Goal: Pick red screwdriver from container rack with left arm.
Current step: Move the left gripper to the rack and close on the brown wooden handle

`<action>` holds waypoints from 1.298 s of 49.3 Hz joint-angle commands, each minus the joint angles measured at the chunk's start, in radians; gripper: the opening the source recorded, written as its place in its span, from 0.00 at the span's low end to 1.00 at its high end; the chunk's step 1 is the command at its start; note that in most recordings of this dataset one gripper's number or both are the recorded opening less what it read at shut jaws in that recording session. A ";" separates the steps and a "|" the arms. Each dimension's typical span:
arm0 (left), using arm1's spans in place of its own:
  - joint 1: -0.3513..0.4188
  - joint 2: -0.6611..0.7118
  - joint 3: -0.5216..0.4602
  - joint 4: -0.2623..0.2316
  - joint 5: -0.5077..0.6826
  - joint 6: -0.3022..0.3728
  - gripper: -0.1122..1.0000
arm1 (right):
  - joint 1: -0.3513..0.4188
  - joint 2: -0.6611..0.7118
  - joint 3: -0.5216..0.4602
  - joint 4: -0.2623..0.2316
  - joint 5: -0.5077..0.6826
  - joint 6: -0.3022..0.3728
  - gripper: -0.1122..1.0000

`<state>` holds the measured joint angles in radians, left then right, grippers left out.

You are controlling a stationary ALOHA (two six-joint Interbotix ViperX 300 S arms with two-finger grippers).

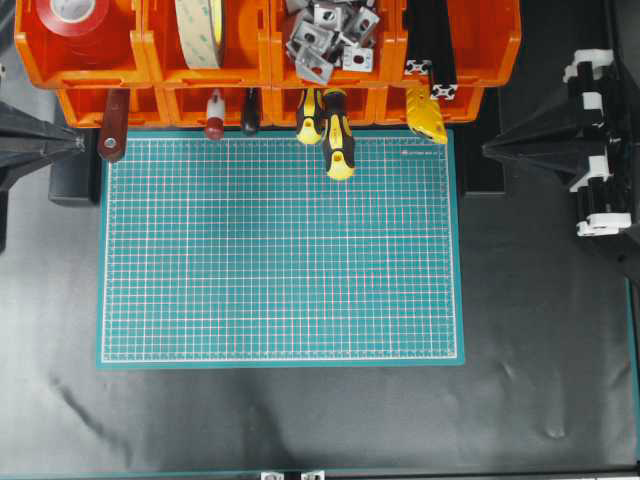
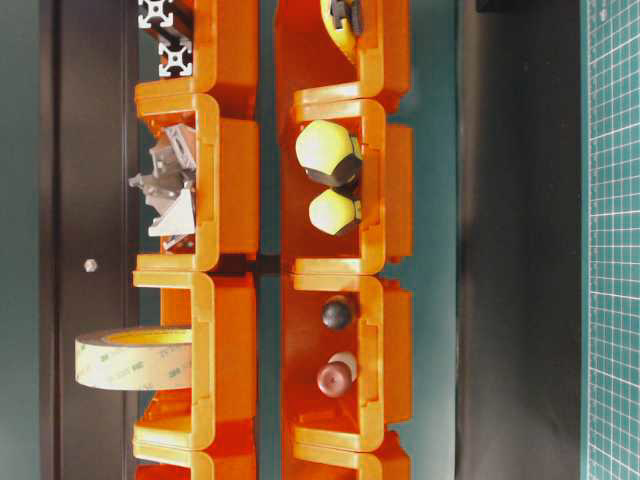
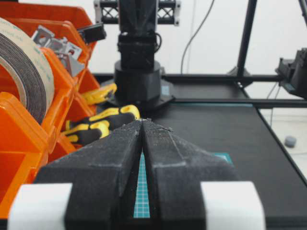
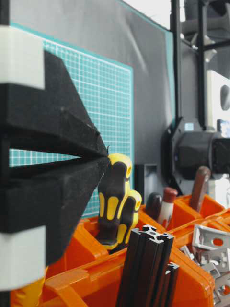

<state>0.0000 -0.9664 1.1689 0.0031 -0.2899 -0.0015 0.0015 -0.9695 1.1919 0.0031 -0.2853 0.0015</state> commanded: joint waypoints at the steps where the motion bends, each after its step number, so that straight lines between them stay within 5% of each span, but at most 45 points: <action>1: -0.002 0.020 -0.057 0.044 0.055 -0.017 0.15 | 0.003 0.009 -0.032 0.002 -0.020 0.014 0.12; 24: -0.143 0.109 -0.540 0.058 0.957 0.051 0.10 | 0.008 -0.020 -0.048 0.025 -0.060 0.094 0.09; 34: -0.206 0.258 -0.675 0.132 1.331 0.057 0.10 | 0.008 -0.020 -0.048 0.025 -0.058 0.100 0.09; 38: -0.270 0.284 -0.701 0.215 1.359 0.043 0.10 | 0.009 -0.021 -0.048 0.025 -0.058 0.100 0.09; 41: -0.344 0.293 -0.716 0.347 1.365 0.012 0.10 | 0.011 -0.020 -0.048 0.025 -0.058 0.100 0.09; 48: -0.489 0.348 -0.741 0.637 1.439 -0.160 0.10 | 0.015 -0.026 -0.051 0.026 -0.055 0.104 0.09; 54: -0.634 0.431 -0.736 0.839 1.560 -0.308 0.10 | 0.018 -0.032 -0.052 0.026 -0.049 0.112 0.09; 59: -0.730 0.517 -0.726 0.963 1.641 -0.425 0.10 | 0.018 -0.038 -0.052 0.026 -0.037 0.112 0.09; 64: -0.747 0.584 -0.701 0.982 1.700 -0.528 0.10 | 0.018 -0.043 -0.055 0.028 -0.021 0.112 0.09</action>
<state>-0.7348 -0.4249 0.4602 0.9480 1.3606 -0.4663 0.0184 -1.0124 1.1735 0.0276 -0.3160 0.1120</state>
